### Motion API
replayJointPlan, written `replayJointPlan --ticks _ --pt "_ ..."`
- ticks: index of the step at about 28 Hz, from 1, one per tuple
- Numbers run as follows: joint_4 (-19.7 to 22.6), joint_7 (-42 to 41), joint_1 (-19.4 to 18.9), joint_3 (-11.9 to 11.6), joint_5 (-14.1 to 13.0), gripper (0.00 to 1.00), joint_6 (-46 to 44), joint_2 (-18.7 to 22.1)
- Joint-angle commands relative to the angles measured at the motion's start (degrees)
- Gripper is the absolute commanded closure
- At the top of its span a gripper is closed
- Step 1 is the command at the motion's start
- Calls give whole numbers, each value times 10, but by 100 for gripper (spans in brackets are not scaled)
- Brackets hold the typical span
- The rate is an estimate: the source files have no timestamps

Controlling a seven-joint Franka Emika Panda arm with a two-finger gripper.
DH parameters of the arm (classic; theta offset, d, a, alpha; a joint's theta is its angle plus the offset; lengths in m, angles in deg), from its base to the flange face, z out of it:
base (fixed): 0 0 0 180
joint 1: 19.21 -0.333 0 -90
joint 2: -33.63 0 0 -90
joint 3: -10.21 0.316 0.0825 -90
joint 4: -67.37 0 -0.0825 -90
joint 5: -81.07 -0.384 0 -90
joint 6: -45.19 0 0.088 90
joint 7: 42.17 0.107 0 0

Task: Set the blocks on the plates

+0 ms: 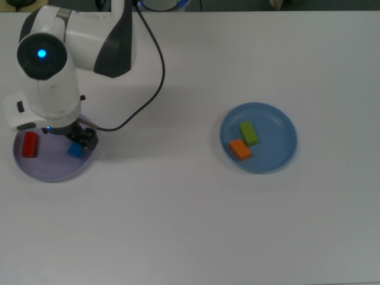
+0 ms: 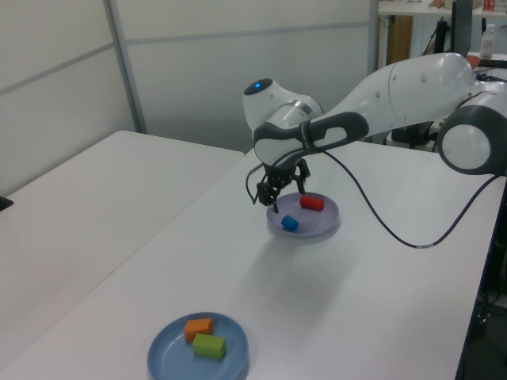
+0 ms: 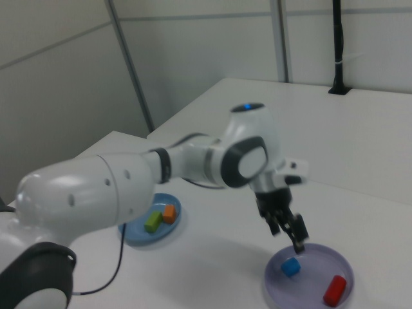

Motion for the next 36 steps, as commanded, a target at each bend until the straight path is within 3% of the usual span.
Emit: replayJointPlan --ticks 1,4,12,20,25,36 --pt "19 -12 -13 27 -16 0 1 55" --pt "20 -9 -17 56 -17 0 -16 77" --pt "19 -11 -42 93 -22 0 -70 122" --pt "19 -13 -59 96 -43 0 -112 133" --pt "19 -47 -58 100 -74 0 -117 133" --pt "19 -51 -59 100 -78 0 -117 134"
